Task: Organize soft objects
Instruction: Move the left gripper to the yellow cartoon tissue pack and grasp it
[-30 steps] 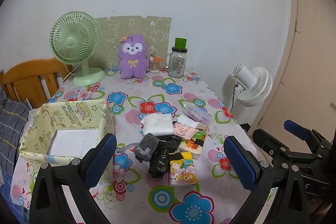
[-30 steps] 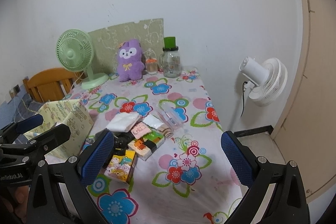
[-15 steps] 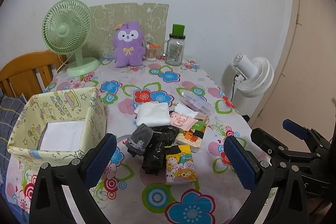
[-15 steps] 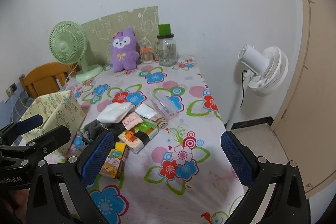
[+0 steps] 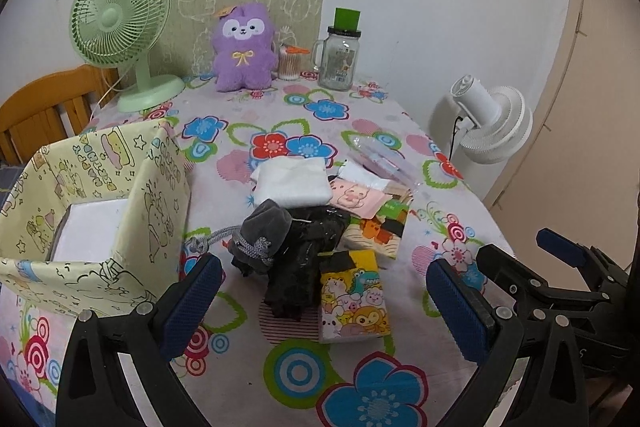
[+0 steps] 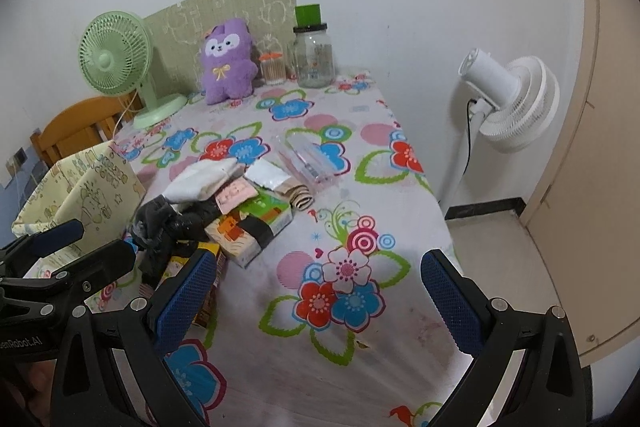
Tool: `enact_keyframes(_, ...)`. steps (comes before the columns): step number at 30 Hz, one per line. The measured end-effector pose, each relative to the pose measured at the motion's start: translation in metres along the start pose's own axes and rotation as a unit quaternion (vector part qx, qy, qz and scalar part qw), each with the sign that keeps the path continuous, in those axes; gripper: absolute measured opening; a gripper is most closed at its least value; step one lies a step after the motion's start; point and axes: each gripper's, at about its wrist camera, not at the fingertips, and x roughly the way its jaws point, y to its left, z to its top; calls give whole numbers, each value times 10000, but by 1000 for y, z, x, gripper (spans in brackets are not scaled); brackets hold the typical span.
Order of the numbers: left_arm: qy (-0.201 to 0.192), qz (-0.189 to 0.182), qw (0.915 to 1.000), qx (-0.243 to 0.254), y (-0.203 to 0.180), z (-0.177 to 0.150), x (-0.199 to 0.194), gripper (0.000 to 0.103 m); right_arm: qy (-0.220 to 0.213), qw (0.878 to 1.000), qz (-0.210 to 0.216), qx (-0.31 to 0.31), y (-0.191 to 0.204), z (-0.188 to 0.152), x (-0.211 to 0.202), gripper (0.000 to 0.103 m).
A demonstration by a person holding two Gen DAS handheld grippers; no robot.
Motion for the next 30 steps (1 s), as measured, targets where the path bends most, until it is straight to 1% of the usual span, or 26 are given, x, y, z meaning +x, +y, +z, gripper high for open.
enact_keyframes(11, 260, -7, 9996, -142, 10, -6, 23, 103, 250, 9997, -3, -25, 2, -3, 25, 103)
enact_keyframes(18, 449, -95, 9989, -80, 5, -9, 39, 103, 399, 9992, -86, 43, -7, -7, 38, 103)
enact_keyframes(22, 622, -142, 9979, -70, 1, -11, 50, 103, 498, 9987, -91, 101, -13, -10, 45, 103)
enact_keyframes(30, 877, -146, 9960, -96, 1, -15, 69, 103, 674, 9976, -96, 152, -19, -16, 62, 103)
